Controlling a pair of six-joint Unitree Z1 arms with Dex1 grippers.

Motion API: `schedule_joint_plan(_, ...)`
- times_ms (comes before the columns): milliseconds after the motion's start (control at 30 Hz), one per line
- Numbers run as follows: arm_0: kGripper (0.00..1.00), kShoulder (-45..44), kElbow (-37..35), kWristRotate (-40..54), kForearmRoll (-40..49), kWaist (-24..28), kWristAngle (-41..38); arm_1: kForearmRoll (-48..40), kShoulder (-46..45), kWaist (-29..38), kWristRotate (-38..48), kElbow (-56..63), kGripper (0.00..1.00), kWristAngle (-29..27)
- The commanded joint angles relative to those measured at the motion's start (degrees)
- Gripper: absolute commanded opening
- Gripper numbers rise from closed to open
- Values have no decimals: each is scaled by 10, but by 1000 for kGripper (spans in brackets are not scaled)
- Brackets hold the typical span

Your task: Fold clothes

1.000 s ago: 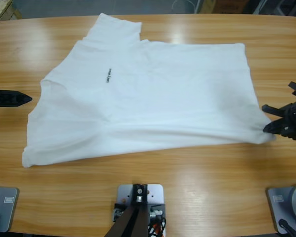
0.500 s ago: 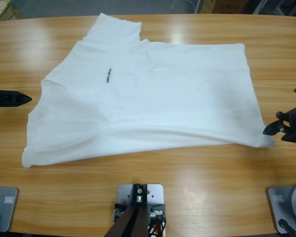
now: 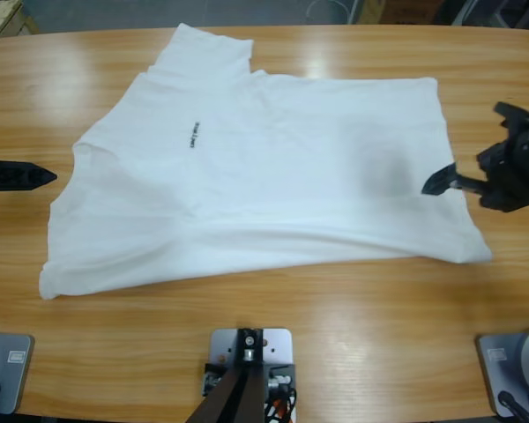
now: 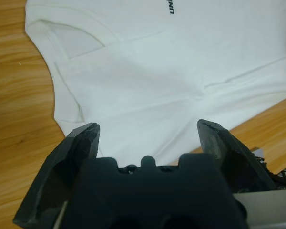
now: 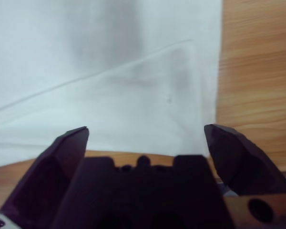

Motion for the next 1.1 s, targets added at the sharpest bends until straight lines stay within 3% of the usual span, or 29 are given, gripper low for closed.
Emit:
schedule_joint_plan(33, 798, -6, 19, 6, -7, 5, -6, -23, 27, 50, 42, 18, 1000, -5)
schedule_joint_plan(633, 798, -6, 19, 6, -6, 5, -6, -195, 54, 64, 63, 181, 1000, 37)
schedule_joint_plan(1100, 798, -5, 19, 6, -6, 5, -6, -207, 42, 64, 62, 216, 1000, 29)
